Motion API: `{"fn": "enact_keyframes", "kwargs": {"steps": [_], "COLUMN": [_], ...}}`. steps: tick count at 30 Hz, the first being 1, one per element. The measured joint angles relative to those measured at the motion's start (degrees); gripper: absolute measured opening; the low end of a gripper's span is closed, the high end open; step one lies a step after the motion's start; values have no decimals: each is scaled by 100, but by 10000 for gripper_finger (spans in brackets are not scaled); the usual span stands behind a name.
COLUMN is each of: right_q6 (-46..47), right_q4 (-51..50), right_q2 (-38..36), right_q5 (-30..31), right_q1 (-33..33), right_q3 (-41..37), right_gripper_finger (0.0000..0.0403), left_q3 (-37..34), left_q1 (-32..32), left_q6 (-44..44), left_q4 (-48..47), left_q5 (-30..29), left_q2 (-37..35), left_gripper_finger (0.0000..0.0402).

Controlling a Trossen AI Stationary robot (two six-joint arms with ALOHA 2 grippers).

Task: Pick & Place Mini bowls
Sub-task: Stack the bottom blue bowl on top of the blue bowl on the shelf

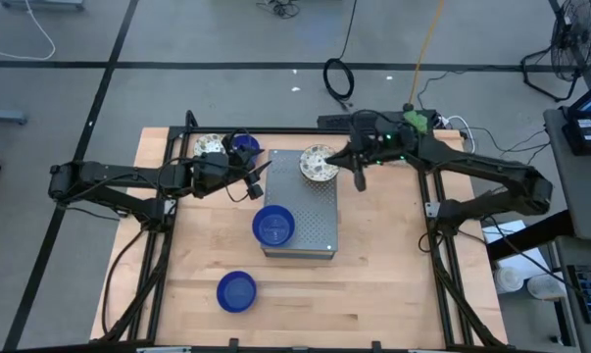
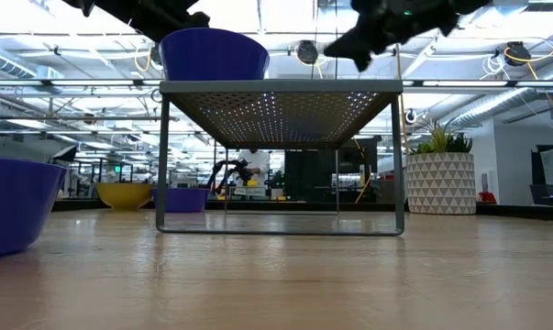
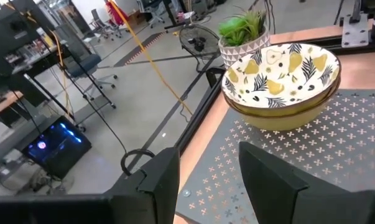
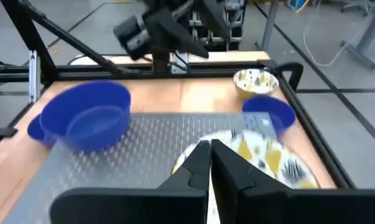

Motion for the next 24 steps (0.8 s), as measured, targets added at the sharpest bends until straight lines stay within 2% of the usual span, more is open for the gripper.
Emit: {"fn": "enact_keyframes", "kwargs": {"steps": [3, 8, 15, 17, 21, 24], "right_q6": [0, -217, -338, -424, -503, -579], "right_q4": [122, 145, 1356, 1728, 2348, 2605], "right_q2": [-459, -1152, -1794, -1927, -2097, -2167], "right_q5": [220, 1190, 1309, 1310, 1308, 1308], "right_q1": [-81, -129, -126, -126, -126, -126], "right_q3": [-432, -1182, -2214, -2466, -2859, -3000], "right_gripper_finger": [1, 1, 1, 1, 1, 1], "left_q3": [0, 0, 15, 105, 490, 968], "left_q1": [0, 0, -76, -188, -674, -1268], "left_q6": [-156, -174, -152, -151, 3, -156], "left_q4": [0, -135, -264, -419, -1347, -2293], "left_q5": [-2, 0, 8, 198, 903, 1037], "left_q2": [0, 0, 0, 0, 0, 0], "left_gripper_finger": [170, 170, 170, 170, 170, 170]}}
